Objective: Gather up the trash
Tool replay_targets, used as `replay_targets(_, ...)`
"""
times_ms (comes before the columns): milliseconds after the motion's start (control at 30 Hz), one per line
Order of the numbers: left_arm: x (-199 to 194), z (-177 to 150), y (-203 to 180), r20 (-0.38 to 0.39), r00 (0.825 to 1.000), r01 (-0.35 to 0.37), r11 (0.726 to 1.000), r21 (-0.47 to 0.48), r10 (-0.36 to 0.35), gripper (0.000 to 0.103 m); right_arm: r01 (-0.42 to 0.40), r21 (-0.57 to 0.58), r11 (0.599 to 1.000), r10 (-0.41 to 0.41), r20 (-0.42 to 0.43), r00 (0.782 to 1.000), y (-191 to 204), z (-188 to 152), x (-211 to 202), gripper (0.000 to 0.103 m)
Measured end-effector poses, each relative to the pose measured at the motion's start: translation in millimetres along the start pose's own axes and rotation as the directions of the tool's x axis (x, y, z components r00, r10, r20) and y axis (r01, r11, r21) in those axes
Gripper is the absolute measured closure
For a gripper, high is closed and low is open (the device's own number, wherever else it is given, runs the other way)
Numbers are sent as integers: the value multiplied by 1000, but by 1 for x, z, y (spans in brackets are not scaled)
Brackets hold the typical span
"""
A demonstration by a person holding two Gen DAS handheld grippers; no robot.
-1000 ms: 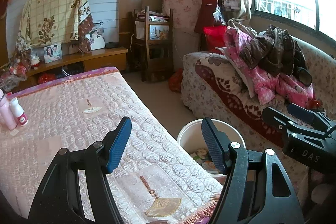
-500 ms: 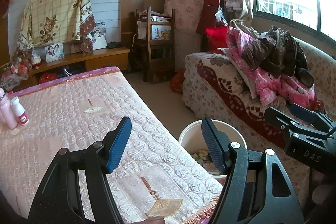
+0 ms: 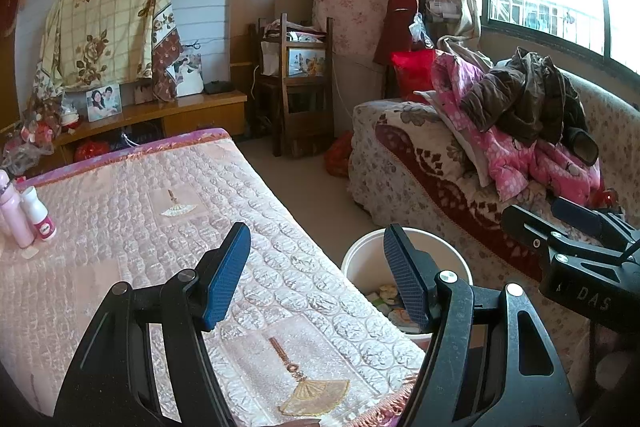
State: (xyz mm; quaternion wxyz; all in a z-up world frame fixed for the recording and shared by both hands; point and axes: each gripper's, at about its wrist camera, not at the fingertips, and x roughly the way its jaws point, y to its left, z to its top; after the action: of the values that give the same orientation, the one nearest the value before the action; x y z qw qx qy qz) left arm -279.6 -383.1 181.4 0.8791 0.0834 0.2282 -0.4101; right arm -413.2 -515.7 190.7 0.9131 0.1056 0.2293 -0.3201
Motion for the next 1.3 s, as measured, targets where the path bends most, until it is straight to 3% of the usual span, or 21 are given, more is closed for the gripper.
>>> replay_targets(1300,4,-10,3,-16,1000,-5,1000,17,5,35,3,9,1000,-2,-27,1000,-9,-12,11,18)
